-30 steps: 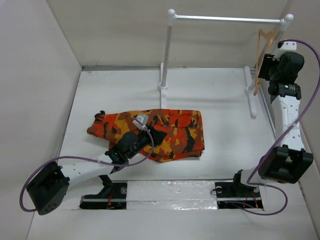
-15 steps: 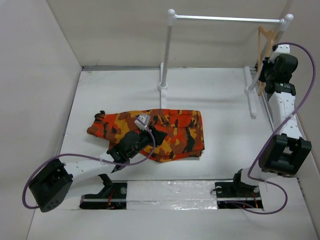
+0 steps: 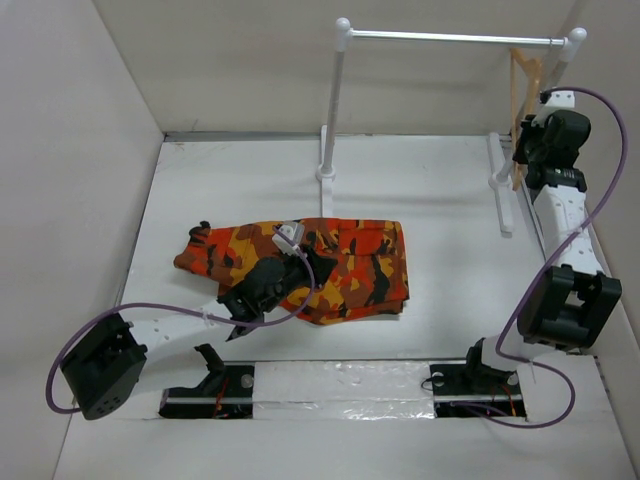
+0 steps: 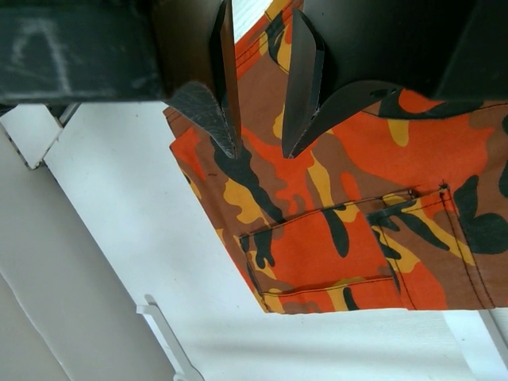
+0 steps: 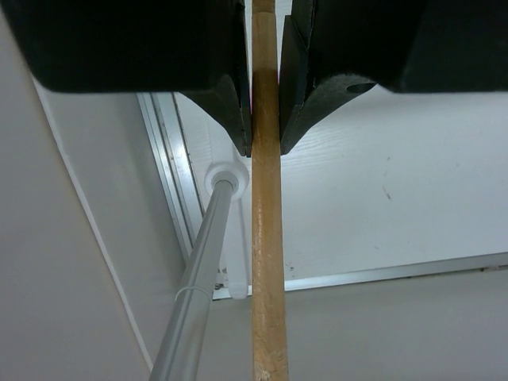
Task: Place the trousers on the hanger
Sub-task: Pick up the hanger from the clothesline.
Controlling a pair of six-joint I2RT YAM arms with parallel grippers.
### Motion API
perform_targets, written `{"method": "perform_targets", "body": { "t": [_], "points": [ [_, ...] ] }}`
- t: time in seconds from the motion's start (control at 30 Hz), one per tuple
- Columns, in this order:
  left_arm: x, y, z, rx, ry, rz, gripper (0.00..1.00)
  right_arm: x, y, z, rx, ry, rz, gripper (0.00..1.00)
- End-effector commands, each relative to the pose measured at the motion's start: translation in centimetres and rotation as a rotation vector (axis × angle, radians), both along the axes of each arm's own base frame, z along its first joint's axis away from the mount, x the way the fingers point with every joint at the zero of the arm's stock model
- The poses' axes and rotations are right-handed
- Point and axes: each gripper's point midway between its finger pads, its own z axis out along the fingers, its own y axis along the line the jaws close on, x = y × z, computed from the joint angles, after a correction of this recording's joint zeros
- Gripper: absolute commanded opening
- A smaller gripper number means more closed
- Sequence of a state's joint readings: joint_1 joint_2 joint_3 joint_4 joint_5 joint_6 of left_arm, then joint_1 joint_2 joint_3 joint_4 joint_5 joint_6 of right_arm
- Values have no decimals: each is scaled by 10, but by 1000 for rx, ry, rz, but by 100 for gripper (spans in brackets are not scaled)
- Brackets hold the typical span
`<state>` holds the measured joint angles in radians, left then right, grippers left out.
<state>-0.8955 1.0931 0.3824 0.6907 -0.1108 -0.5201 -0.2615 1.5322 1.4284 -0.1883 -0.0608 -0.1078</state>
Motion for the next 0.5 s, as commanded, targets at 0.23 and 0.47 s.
{"method": "perform_targets", "body": {
  "t": [0.23, 0.47],
  "points": [
    [9, -6, 27, -42, -27, 34, 29, -35, 24, 105, -58, -310, 46, 0],
    [11, -12, 44, -64, -54, 33, 34, -56, 42, 100, -36, -345, 94, 0]
  ]
}}
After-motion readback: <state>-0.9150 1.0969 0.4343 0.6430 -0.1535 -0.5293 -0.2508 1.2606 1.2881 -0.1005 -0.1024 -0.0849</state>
